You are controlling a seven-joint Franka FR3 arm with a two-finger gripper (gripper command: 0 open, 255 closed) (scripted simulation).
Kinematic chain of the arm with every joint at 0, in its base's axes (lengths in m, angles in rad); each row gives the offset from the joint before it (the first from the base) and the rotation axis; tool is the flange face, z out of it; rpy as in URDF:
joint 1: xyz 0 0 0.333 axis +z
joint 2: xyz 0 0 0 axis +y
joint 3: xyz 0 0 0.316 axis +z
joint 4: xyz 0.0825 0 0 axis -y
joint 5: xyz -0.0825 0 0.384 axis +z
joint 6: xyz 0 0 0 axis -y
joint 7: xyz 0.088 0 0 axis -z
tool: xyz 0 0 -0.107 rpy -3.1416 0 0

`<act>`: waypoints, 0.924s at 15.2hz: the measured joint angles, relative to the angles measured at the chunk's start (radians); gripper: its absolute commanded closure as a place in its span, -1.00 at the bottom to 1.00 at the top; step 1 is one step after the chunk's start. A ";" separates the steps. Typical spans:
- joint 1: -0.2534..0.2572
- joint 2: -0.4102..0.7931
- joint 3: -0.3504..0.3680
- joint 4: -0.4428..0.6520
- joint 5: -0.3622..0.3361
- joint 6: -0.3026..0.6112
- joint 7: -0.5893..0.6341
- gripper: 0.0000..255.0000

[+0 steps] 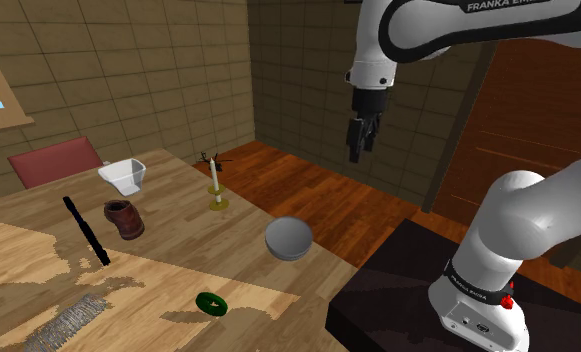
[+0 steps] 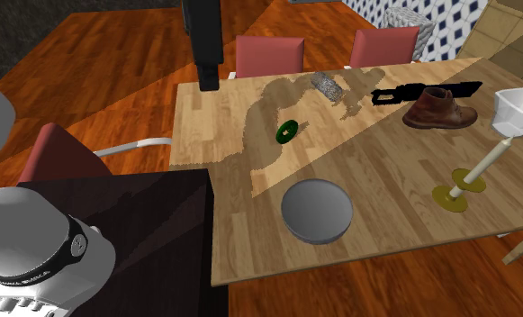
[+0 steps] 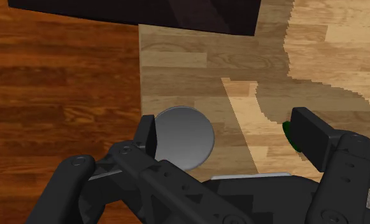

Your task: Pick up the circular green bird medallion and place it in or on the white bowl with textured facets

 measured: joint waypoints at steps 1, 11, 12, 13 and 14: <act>0.007 0.024 0.016 -0.002 0.008 0.029 0.008 -1.00; 0.046 0.313 0.156 -0.004 0.027 0.349 0.060 -1.00; 0.050 0.342 0.170 -0.010 0.026 0.386 0.066 -1.00; 0.053 0.372 0.183 0.000 0.021 0.408 0.076 -1.00; 0.053 0.413 0.196 0.016 0.011 0.434 0.086 -1.00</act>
